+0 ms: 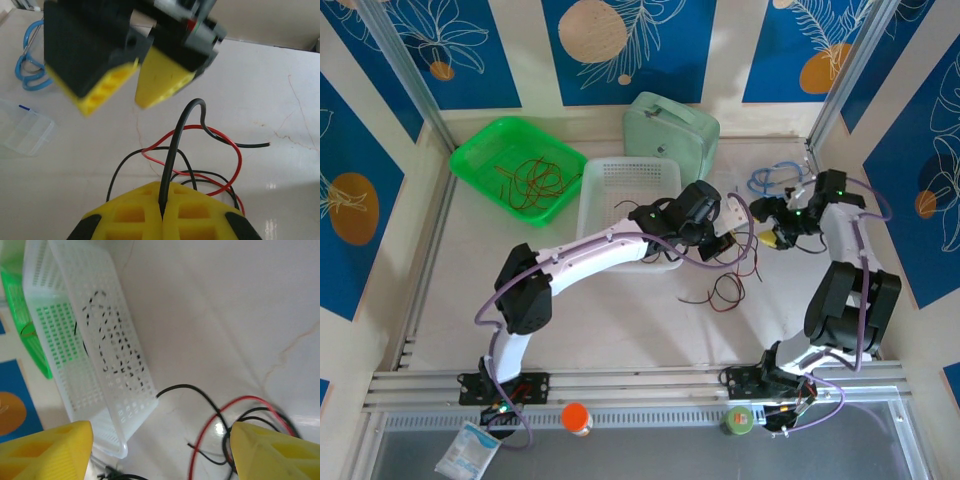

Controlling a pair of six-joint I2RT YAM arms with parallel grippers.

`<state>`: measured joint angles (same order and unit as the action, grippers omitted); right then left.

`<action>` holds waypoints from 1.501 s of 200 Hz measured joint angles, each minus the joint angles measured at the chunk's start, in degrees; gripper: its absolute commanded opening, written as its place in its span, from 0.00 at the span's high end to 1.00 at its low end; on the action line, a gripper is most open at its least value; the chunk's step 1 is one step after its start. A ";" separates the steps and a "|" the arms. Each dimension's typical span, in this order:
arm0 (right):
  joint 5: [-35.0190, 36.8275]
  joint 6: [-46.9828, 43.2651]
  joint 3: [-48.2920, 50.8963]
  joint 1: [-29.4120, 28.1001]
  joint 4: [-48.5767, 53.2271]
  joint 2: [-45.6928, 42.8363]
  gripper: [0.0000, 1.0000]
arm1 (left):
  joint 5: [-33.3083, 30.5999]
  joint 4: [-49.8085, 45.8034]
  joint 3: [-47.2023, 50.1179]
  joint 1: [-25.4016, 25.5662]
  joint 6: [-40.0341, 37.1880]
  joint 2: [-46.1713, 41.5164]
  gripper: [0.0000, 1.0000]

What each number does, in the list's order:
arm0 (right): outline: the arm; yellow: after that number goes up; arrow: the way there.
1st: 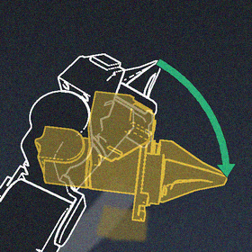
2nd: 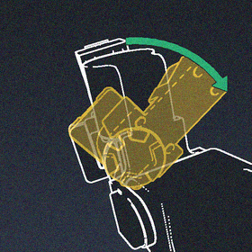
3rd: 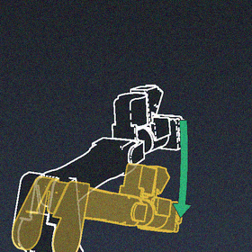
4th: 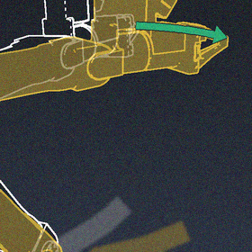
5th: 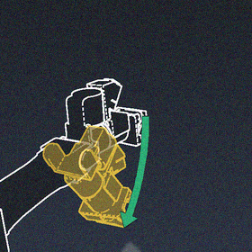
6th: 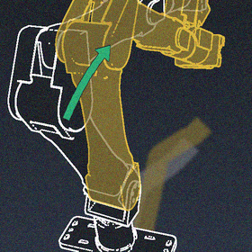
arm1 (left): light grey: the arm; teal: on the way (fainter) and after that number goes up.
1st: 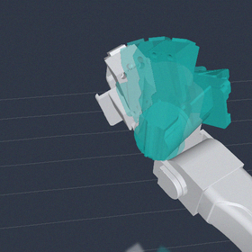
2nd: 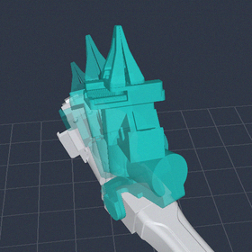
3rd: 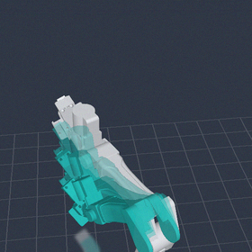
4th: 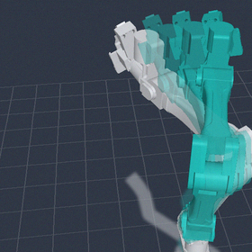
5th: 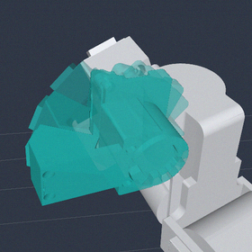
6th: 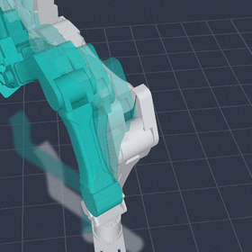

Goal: Untangle the cables

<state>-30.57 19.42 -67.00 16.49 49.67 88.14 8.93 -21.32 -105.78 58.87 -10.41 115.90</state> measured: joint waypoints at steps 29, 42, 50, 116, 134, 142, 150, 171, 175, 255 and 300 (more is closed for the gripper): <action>-2.49 0.11 2.80 -1.97 -2.23 2.25 0.39 | -0.02 0.20 0.85 0.00 -0.94 -0.24 1.00; -2.69 0.04 4.04 -2.01 -2.97 2.45 0.40 | -0.50 0.39 1.66 0.00 -1.36 -0.70 1.00; -2.69 0.04 4.94 -2.01 -3.28 2.43 0.41 | -0.92 0.39 1.92 0.00 -1.66 -0.98 1.00; -1.20 0.31 8.63 -2.29 -3.78 -2.08 0.52 | -8.52 -0.15 1.90 0.00 -4.35 -2.82 1.00; -1.40 0.52 8.63 -2.99 -3.96 -3.41 0.54 | -9.33 -0.52 1.90 0.00 -4.74 -2.82 1.00; -1.42 0.61 8.63 -3.56 -4.04 -3.80 0.56 | -9.55 -0.59 1.90 0.00 -4.74 -2.82 1.00; -1.42 0.83 8.63 -4.28 -4.04 -4.09 0.58 | -9.68 -0.57 1.90 0.00 -4.74 -2.82 1.00; -1.44 1.25 8.63 -5.81 -4.04 -4.59 0.61 | -10.10 -0.59 1.90 0.00 -4.74 -2.82 1.00; -1.44 1.18 8.63 -6.03 -4.02 -4.61 0.62 | -10.16 -0.57 1.90 0.00 -4.74 -2.82 1.00; -0.83 1.36 9.11 -6.64 -2.93 -6.47 0.69 | -14.73 -0.57 1.90 0.00 -5.11 -2.82 1.00; 1.33 1.11 9.29 -6.64 -0.94 -7.58 0.68 | -16.94 -0.52 1.90 0.00 -5.11 -2.82 1.00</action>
<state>-29.23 20.53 -57.71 9.85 48.73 80.55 -8.01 -21.85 -103.88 58.87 -15.53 113.08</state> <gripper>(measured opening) 0.323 0.048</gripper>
